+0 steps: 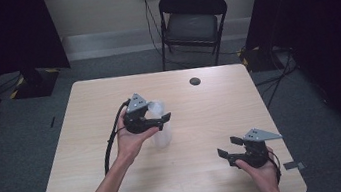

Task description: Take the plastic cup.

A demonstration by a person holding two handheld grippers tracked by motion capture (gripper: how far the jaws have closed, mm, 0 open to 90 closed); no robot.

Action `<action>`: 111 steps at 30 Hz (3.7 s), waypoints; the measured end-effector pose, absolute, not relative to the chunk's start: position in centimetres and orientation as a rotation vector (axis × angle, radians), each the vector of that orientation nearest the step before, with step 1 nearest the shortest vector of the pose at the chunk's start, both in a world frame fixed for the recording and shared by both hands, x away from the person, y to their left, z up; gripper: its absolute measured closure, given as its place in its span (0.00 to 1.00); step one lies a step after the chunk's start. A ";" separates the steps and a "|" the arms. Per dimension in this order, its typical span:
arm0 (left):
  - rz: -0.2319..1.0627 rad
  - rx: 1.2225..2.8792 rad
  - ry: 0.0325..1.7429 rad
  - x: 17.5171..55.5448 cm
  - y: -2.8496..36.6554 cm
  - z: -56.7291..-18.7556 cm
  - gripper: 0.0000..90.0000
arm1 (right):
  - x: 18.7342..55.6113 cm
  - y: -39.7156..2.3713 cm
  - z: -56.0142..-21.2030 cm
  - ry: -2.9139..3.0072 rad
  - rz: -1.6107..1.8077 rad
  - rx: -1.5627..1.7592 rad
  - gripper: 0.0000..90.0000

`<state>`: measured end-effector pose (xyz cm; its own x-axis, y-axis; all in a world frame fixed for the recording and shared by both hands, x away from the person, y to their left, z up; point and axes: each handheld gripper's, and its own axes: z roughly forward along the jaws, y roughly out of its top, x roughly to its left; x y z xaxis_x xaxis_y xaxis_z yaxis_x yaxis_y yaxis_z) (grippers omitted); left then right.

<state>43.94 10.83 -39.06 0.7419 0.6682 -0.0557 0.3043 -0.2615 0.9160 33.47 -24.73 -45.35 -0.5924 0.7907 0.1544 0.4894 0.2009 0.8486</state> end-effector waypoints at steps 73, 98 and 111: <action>0.394 1.838 0.763 44.3 11.3 -38.8 0.35 | 33.7 -24.6 -45.6 2.176 1.332 1.229 0.30; 0.393 1.792 0.760 44.1 11.4 -37.4 0.37 | 33.7 -24.6 -45.6 2.176 1.331 1.228 0.30; 0.403 1.785 0.737 43.9 11.2 -36.3 0.37 | 33.7 -24.6 -45.6 2.175 1.334 1.230 0.30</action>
